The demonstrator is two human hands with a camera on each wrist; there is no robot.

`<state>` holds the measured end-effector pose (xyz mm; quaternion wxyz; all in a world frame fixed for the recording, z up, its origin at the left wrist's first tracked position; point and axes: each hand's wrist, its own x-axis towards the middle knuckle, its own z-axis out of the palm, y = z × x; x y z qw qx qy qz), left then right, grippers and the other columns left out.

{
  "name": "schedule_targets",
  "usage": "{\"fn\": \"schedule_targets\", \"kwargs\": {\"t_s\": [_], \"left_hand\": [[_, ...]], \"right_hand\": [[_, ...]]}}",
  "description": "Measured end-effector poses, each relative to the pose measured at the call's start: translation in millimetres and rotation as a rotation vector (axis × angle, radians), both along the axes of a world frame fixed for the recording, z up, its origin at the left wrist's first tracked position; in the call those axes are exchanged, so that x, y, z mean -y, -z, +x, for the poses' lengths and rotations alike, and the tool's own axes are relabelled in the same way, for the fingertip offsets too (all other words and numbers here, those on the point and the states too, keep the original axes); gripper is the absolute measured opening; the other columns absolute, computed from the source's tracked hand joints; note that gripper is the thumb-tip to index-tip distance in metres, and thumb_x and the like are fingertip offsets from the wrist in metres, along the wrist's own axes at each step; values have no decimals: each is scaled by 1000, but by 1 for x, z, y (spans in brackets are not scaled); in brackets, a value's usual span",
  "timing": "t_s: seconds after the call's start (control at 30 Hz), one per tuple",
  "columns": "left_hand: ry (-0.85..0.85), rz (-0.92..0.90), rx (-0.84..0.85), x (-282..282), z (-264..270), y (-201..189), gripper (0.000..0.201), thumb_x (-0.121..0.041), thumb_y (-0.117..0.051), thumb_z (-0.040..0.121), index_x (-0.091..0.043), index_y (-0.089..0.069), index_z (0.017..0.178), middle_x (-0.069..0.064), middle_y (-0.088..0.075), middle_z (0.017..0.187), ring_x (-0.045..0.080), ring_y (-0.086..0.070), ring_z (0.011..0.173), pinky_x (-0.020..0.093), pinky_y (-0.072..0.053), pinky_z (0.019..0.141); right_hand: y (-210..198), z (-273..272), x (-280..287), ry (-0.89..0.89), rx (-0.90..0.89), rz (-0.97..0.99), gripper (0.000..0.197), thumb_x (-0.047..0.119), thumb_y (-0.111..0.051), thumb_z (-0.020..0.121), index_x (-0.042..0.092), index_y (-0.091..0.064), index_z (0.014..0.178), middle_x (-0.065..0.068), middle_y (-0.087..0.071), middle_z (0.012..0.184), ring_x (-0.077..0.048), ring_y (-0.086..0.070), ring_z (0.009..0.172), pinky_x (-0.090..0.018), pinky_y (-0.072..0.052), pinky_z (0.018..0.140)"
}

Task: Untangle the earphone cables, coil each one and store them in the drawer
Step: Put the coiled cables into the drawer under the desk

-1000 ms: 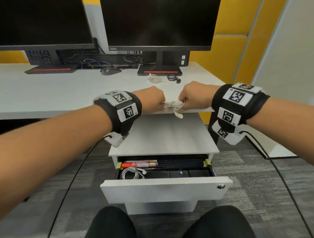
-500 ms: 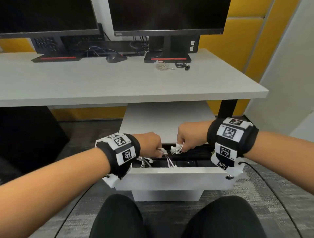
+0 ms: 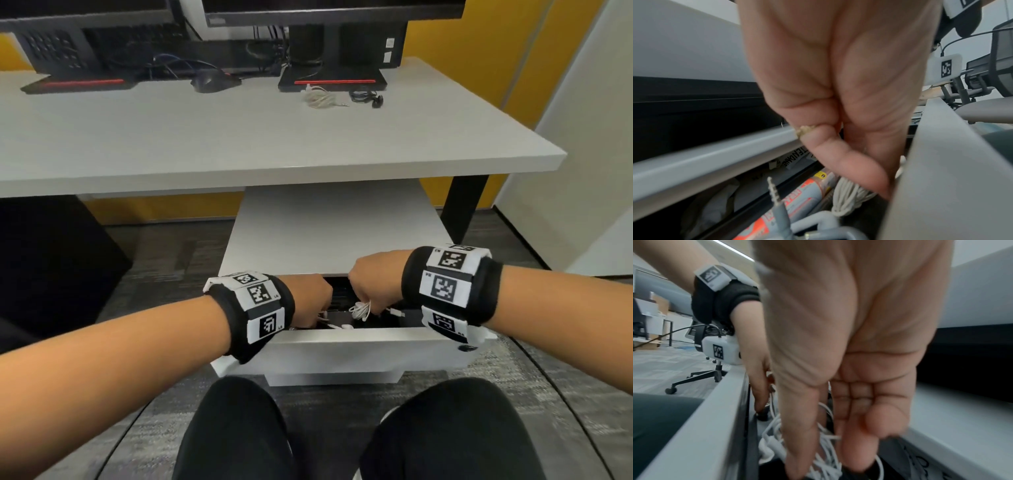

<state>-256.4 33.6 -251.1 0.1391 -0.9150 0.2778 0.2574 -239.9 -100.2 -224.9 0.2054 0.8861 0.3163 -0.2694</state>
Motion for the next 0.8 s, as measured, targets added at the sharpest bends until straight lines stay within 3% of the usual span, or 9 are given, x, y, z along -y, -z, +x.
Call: {"fn": "schedule_targets", "kwargs": {"t_s": [0.13,0.23,0.37,0.43,0.5,0.57,0.63,0.73,0.8], "left_hand": [[-1,8,-47,-2,3,0,22,-6,-50,90,-5,-68,104,7,-57,88,24,-51,75,27,-39,62],[-3,2,-102,-7,5,-1,23,-7,-47,93,-6,-68,100,3,-56,82,20,-49,71,25,-37,60],[-75,-47,-175,-9,8,-2,29,-22,-46,97,-6,-69,104,8,-66,95,21,-54,79,28,-45,72],[-98,-43,-202,-8,8,0,32,-26,-45,98,-6,-69,109,8,-67,103,23,-57,87,31,-47,82],[-93,-51,-190,-6,7,3,30,-22,-45,97,-6,-69,104,6,-64,95,24,-55,84,32,-46,80],[-88,-59,-149,-3,5,4,24,-17,-44,95,-9,-66,90,2,-57,81,22,-50,76,29,-42,68],[-87,-57,-117,0,4,5,19,-14,-44,95,-11,-59,82,1,-52,72,22,-49,74,27,-39,64],[-103,-13,-126,1,5,5,19,-16,-45,96,-11,-60,86,6,-58,85,23,-53,78,30,-45,70],[-98,17,-142,1,6,-1,23,-20,-46,98,-9,-66,103,7,-60,95,22,-53,82,29,-44,73]], "right_hand": [[3,-4,-1,61,-54,-54,27,22,-67,88,10,-55,67,-2,-54,65,-13,-43,52,-22,-33,47],[5,-5,1,142,-126,-70,22,25,-58,91,7,-66,83,-8,-65,79,-16,-50,60,-22,-38,50],[4,-4,3,166,-180,-75,31,17,-46,99,12,-48,68,-5,-50,66,-14,-43,54,-15,-37,42],[4,-4,3,114,-191,-73,30,15,-44,101,12,-49,71,-1,-45,65,-11,-40,54,-15,-36,41],[10,-6,3,169,-173,-87,30,20,-43,101,11,-52,74,-1,-48,64,-12,-44,56,-17,-39,49],[13,-8,4,200,-134,-65,28,24,-49,98,10,-57,75,-1,-54,70,-17,-50,67,-23,-42,63],[13,-8,7,156,-101,27,16,18,-58,92,7,-68,86,-1,-58,78,-18,-51,74,-27,-41,67],[12,-12,10,116,-97,103,17,6,-60,88,9,-73,99,-3,-64,90,-19,-56,80,-25,-42,68],[10,-13,12,151,-111,102,25,1,-58,90,11,-70,109,-4,-67,108,-21,-61,93,-26,-47,74]]}}
